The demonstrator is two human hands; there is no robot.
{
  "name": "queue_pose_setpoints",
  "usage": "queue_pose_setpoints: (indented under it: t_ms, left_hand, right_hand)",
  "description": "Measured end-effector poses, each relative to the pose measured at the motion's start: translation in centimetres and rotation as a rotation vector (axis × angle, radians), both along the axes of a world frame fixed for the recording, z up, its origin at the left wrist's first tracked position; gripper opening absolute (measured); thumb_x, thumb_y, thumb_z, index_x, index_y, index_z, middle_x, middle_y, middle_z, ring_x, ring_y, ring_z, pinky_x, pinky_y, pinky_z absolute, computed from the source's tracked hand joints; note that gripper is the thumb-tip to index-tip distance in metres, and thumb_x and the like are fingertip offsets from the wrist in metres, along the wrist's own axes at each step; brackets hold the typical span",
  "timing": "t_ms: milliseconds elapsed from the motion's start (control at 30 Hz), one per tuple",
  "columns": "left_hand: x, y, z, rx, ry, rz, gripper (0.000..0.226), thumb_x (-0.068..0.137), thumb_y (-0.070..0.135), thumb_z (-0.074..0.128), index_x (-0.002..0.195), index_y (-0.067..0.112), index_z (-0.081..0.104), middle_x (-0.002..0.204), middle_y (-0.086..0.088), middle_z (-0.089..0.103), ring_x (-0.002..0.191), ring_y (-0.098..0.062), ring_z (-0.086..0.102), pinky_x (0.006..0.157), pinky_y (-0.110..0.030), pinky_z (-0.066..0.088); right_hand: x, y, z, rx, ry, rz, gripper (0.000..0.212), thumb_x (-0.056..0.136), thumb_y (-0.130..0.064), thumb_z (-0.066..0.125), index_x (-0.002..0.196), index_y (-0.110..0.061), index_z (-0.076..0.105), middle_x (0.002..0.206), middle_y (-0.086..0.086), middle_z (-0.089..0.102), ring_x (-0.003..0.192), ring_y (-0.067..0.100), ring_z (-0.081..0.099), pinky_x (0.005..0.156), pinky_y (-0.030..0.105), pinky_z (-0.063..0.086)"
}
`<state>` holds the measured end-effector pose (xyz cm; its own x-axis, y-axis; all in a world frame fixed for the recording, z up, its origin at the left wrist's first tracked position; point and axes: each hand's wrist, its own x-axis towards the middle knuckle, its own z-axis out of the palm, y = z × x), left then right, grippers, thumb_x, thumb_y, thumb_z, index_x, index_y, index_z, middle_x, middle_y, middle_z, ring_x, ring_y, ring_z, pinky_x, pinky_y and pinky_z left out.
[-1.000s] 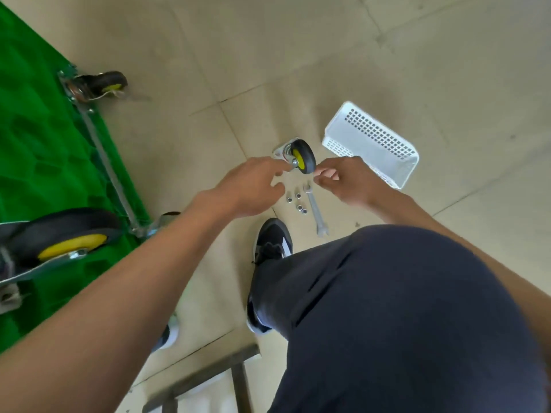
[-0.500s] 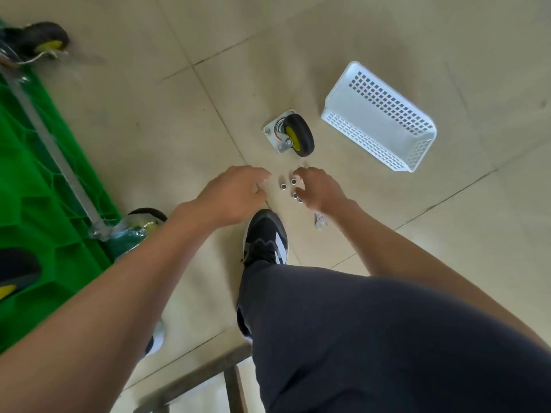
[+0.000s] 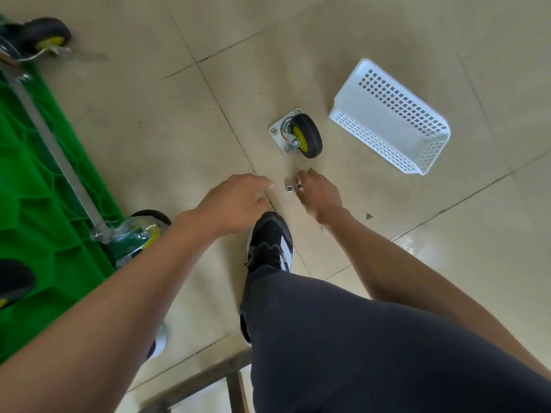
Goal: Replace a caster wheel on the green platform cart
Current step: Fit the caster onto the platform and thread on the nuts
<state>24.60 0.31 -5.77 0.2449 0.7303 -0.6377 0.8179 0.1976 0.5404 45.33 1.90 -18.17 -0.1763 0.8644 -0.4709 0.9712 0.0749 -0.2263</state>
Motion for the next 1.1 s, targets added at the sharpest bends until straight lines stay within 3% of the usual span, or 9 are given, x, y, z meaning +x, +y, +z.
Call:
queue_pose_setpoints:
  t_ms: [133, 333, 467, 567, 733, 833, 1100]
  left_hand:
    - [-0.4, -0.1, 0.4, 0.003, 0.006, -0.010, 0.043, 0.097, 0.026, 0.050, 0.140, 0.031, 0.053, 0.140, 0.007, 0.056, 0.117, -0.017, 0.056, 0.101, -0.033, 0.044]
    - [-0.7, -0.6, 0.4, 0.007, -0.001, -0.028, 0.043, 0.098, 0.024, 0.048, 0.141, 0.029, 0.052, 0.142, 0.005, 0.055, 0.131, -0.014, 0.049, 0.104, -0.031, 0.041]
    - [-1.0, -0.9, 0.4, -0.002, 0.004, -0.028, 0.044, 0.098, 0.025, 0.048, 0.142, 0.031, 0.051, 0.140, 0.006, 0.055, 0.129, -0.016, 0.049, 0.105, -0.033, 0.041]
    - [-1.0, -1.1, 1.1, 0.000, 0.003, -0.028, 0.044, 0.099, 0.024, 0.048, 0.143, 0.028, 0.051, 0.141, 0.004, 0.054, 0.130, -0.017, 0.048, 0.105, -0.033, 0.041]
    - [-0.7, -1.1, 3.0, 0.040, 0.009, -0.026, 0.045, 0.097, 0.026, 0.049, 0.142, 0.028, 0.051, 0.139, 0.004, 0.055, 0.126, -0.017, 0.049, 0.100, -0.029, 0.040]
    - [-0.5, -1.3, 4.7, 0.080, 0.014, -0.028, 0.044, 0.097, 0.028, 0.049, 0.140, 0.030, 0.053, 0.135, 0.006, 0.056, 0.123, -0.015, 0.048, 0.094, -0.026, 0.037]
    - [-1.2, -1.4, 11.4, 0.220, 0.061, -0.055, 0.042, 0.098, 0.029, 0.049, 0.140, 0.030, 0.053, 0.134, 0.004, 0.059, 0.124, -0.020, 0.050, 0.105, -0.036, 0.042]
  right_hand:
    - [-0.6, 0.4, 0.3, -0.018, 0.011, -0.072, 0.012, 0.098, -0.007, 0.051, 0.108, -0.007, 0.059, 0.106, 0.013, 0.060, 0.094, 0.033, 0.061, 0.069, 0.033, 0.041]
    - [-1.5, 0.8, 0.8, -0.060, 0.053, -0.179, 0.024, 0.098, -0.025, 0.058, 0.108, -0.003, 0.060, 0.109, 0.015, 0.061, 0.099, 0.033, 0.060, 0.080, 0.038, 0.048]
    - [-1.4, 0.6, 1.3, -0.046, 0.106, -0.208, 0.026, 0.094, -0.025, 0.064, 0.104, -0.001, 0.061, 0.103, 0.016, 0.061, 0.092, 0.034, 0.060, 0.070, 0.031, 0.036]
    - [-0.8, 0.3, 2.4, 0.010, 0.190, -0.208, 0.024, 0.091, -0.024, 0.068, 0.104, -0.003, 0.064, 0.099, 0.013, 0.063, 0.082, 0.028, 0.060, 0.067, 0.029, 0.038]
    - [-0.4, -0.6, 5.9, 0.067, 0.306, -0.162, 0.015, 0.091, -0.026, 0.065, 0.094, -0.012, 0.070, 0.091, 0.007, 0.063, 0.079, 0.024, 0.060, 0.067, 0.028, 0.037]
    - [-0.7, -1.3, 9.0, 0.094, 0.406, -0.165, 0.010, 0.090, -0.026, 0.065, 0.092, -0.017, 0.069, 0.090, 0.003, 0.064, 0.078, 0.018, 0.061, 0.070, 0.033, 0.049]
    - [-2.2, -1.8, 18.8, 0.153, 0.548, -0.177, 0.018, 0.093, -0.017, 0.064, 0.107, -0.013, 0.074, 0.084, 0.000, 0.068, 0.077, 0.017, 0.064, 0.083, 0.037, 0.056]
